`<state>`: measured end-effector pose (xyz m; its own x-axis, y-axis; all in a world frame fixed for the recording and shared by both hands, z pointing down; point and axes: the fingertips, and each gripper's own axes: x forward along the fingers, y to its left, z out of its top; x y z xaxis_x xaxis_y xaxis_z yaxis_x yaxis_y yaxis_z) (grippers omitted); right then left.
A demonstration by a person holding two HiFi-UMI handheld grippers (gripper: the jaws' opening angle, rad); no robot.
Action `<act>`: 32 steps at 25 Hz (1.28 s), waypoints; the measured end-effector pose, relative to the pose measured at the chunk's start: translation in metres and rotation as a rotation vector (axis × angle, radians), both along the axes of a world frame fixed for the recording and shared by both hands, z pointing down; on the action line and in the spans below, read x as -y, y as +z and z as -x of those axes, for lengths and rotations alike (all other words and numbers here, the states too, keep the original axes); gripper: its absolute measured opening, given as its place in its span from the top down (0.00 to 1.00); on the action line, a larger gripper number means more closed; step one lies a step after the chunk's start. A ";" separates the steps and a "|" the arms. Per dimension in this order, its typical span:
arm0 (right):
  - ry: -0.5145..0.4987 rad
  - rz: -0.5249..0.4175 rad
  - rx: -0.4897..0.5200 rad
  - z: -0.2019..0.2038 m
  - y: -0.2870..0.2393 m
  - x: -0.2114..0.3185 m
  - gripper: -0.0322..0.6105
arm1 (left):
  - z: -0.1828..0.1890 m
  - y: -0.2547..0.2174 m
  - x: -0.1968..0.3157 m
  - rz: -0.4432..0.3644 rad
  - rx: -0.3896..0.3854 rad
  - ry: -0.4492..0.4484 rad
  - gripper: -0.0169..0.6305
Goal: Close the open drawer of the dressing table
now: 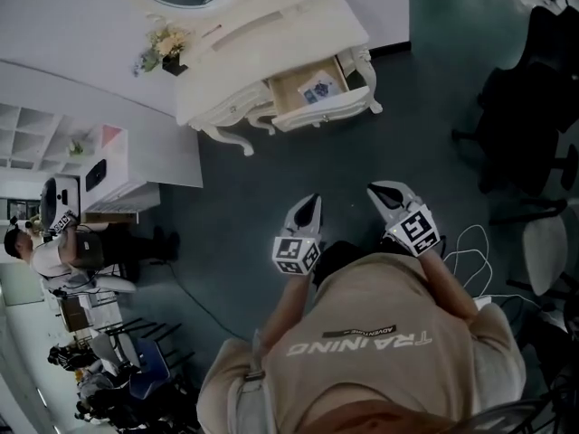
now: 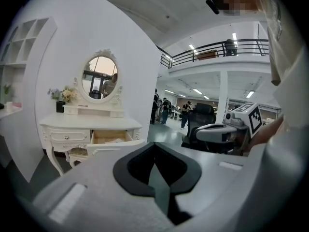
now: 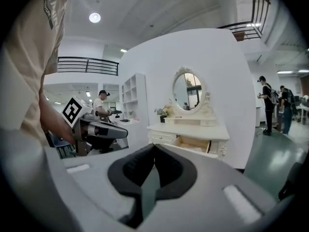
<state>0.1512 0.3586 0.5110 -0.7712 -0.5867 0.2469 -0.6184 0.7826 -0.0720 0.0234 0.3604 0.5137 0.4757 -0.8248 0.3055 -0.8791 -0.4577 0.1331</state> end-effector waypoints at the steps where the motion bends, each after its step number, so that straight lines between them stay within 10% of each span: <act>1: -0.010 -0.001 -0.015 -0.002 0.003 0.005 0.94 | -0.005 -0.001 0.005 0.001 0.005 0.000 0.96; 32: 0.024 0.035 -0.077 0.140 -0.003 0.228 0.94 | 0.119 0.019 0.239 -0.007 -0.074 0.088 0.96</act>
<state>0.0110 0.1309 0.5077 -0.7351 -0.5949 0.3251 -0.6417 0.7653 -0.0505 -0.0958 0.1214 0.5322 0.5675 -0.7809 0.2612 -0.8233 -0.5338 0.1930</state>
